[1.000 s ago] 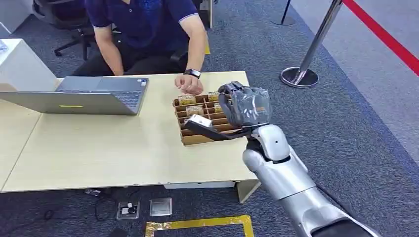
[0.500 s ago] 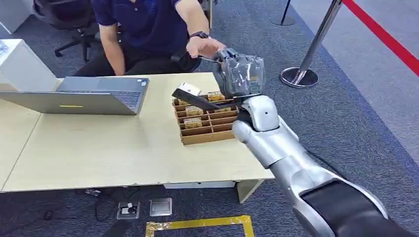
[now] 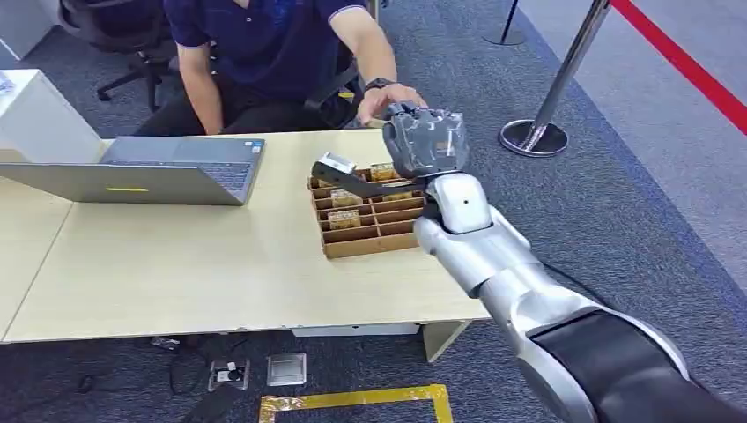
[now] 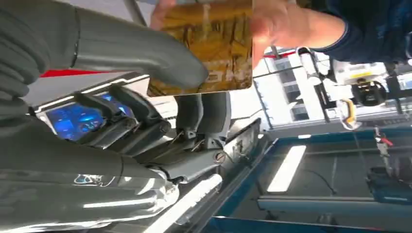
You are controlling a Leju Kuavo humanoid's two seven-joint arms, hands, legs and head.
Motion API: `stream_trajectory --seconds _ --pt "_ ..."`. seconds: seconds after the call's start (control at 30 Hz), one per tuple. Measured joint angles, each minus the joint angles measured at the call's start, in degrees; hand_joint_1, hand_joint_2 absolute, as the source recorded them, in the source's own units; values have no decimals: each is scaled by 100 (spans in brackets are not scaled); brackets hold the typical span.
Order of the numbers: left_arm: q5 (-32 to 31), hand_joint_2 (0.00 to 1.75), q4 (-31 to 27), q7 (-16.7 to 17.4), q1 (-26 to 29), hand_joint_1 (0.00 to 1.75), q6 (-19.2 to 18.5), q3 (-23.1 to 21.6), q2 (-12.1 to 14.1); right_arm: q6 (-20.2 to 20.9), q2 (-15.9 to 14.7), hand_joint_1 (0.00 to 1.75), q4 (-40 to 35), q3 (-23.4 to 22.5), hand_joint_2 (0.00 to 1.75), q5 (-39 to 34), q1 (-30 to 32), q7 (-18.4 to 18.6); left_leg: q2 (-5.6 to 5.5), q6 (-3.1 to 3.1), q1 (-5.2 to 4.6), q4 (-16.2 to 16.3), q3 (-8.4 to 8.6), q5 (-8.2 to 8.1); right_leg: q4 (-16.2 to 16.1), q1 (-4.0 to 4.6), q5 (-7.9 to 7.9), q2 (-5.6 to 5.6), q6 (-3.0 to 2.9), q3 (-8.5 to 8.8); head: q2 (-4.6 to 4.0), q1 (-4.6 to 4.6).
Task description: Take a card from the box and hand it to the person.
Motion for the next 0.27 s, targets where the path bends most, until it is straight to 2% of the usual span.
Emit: stream_trajectory --seconds 0.13,0.27 --pt "-33 0 0 52 -62 0 -26 -42 -24 -2 -2 0 17 -142 175 50 3 -24 0 0 0 1 -1 0 0 0 0 0 0 0 0 0" --pt "-33 0 0 74 -96 0 0 -66 -33 -2 0 0 4 -327 175 -69 20 -273 0 0 0 1 0 0 0 0 0 1 0 0 0 0"
